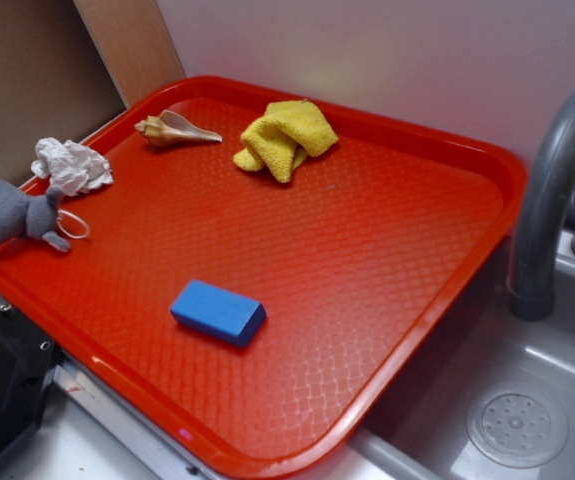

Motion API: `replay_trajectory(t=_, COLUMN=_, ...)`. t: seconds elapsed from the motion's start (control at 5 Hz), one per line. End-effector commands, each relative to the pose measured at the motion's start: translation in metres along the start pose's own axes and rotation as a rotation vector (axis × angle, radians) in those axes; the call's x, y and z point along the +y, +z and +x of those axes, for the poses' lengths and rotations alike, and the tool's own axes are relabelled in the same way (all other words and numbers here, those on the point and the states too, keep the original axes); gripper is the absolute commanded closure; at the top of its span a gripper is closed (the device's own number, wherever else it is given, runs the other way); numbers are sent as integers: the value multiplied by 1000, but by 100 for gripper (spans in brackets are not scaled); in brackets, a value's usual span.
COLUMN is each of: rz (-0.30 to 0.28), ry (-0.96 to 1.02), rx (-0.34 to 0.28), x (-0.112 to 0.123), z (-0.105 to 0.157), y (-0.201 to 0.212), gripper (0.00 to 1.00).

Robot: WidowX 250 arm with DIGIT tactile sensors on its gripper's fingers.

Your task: Grab the yellow cloth.

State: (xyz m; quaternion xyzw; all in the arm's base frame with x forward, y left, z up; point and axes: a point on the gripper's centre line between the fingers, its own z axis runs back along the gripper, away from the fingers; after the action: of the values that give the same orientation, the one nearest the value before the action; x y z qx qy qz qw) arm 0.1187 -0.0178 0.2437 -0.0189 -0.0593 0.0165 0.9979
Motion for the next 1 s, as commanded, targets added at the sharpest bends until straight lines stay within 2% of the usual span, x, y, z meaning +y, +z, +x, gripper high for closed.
replay_trajectory(t=0.0, rz=0, ry=0, rx=0, x=0, z=0, y=0, gripper=0)
replay_trajectory(t=0.2, rz=48, ry=-83, rx=-180, x=3, z=47, y=-30, gripper=0)
replay_trajectory(t=0.4, rz=-14, ry=-237, rx=-317, x=-4, z=98, y=-44, gripper=0)
replay_trajectory(t=0.6, rz=-21, ry=-259, rx=-269, x=-5, z=142, y=-92, gripper=0)
replay_trajectory(t=0.8, rz=11, ry=-264, rx=-178, x=6, z=178, y=-148, gripper=0)
